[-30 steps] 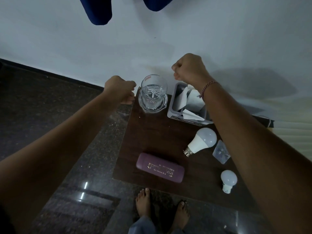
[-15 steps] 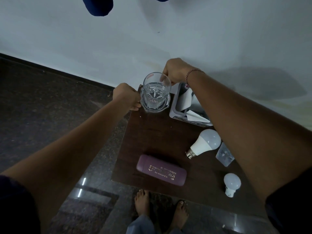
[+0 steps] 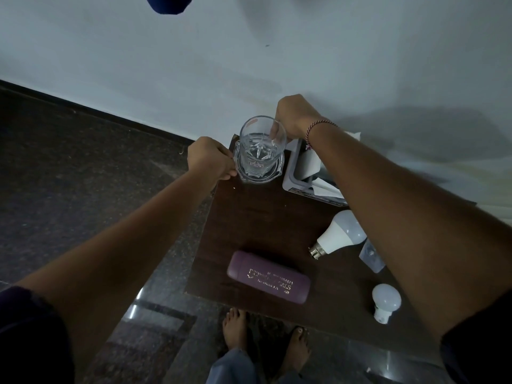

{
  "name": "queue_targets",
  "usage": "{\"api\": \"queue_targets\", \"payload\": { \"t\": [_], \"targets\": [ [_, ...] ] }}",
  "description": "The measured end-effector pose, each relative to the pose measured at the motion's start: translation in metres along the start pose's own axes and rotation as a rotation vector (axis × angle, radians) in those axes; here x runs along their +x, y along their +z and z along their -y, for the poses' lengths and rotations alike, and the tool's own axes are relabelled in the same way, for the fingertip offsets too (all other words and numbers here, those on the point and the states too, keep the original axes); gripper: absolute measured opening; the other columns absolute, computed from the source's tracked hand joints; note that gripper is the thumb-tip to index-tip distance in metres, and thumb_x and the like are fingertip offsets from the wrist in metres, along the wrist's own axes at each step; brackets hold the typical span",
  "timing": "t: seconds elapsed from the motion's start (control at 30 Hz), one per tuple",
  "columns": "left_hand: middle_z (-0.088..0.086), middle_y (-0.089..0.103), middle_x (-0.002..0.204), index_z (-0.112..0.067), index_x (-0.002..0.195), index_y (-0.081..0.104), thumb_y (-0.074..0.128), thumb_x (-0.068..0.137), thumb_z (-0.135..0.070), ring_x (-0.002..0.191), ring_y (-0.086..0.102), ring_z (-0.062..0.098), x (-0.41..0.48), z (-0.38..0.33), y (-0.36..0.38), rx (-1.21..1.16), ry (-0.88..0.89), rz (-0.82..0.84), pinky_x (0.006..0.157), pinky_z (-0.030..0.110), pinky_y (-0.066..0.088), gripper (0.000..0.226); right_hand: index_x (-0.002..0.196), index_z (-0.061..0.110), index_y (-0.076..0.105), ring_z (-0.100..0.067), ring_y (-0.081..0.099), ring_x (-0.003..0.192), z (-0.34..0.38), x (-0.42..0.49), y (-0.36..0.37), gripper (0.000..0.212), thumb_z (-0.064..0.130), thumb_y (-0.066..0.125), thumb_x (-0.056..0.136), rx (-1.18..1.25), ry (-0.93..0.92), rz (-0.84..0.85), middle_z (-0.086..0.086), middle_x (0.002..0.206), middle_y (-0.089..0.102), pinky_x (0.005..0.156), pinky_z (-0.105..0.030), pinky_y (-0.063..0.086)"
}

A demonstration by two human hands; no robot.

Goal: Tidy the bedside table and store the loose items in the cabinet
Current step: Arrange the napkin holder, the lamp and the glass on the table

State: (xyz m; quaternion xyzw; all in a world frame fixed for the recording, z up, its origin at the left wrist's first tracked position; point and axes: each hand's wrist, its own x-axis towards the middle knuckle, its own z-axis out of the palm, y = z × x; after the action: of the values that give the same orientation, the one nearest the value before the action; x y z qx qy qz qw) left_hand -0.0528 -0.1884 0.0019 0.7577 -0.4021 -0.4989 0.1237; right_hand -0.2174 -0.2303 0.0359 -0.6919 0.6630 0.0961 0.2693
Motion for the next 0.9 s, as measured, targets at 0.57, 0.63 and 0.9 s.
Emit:
{"api": "queue_targets", "payload": {
  "t": [0.57, 0.63, 0.9],
  "targets": [
    [0.009, 0.066, 0.068, -0.006, 0.081, 0.066, 0.070, 0.078, 0.000, 0.063, 0.065, 0.017, -0.020, 0.014, -0.007, -0.038, 0.087, -0.084, 0.068, 0.029, 0.058, 0.007, 0.101, 0.002, 0.072, -0.007, 0.062, 0.078, -0.010, -0.016, -0.028, 0.028, -0.001, 0.070, 0.073, 0.298, 0.035, -0.195, -0.012, 0.103, 0.072, 0.090, -0.023, 0.050],
    [0.005, 0.065, 0.066, -0.008, 0.084, 0.067, 0.070, 0.078, -0.001, 0.061, 0.065, 0.016, -0.031, 0.021, -0.011, -0.090, 0.093, -0.131, 0.065, 0.027, 0.059, 0.010, 0.100, 0.003, 0.072, -0.003, 0.060, 0.062, -0.017, -0.033, -0.039, 0.028, 0.000, 0.068, 0.073, 0.423, 0.053, -0.323, -0.017, 0.100, 0.072, 0.087, -0.022, 0.052],
    [0.006, 0.069, 0.078, -0.008, 0.094, 0.070, 0.071, 0.079, -0.010, 0.064, 0.067, 0.014, -0.077, 0.085, -0.025, -0.122, 0.034, -0.221, 0.066, 0.024, 0.058, 0.016, 0.097, 0.023, 0.071, -0.012, 0.073, 0.084, -0.061, -0.186, -0.010, 0.016, 0.014, 0.064, 0.085, 1.223, 0.113, -0.539, 0.000, 0.085, 0.076, 0.079, -0.021, 0.056]
  ]
}}
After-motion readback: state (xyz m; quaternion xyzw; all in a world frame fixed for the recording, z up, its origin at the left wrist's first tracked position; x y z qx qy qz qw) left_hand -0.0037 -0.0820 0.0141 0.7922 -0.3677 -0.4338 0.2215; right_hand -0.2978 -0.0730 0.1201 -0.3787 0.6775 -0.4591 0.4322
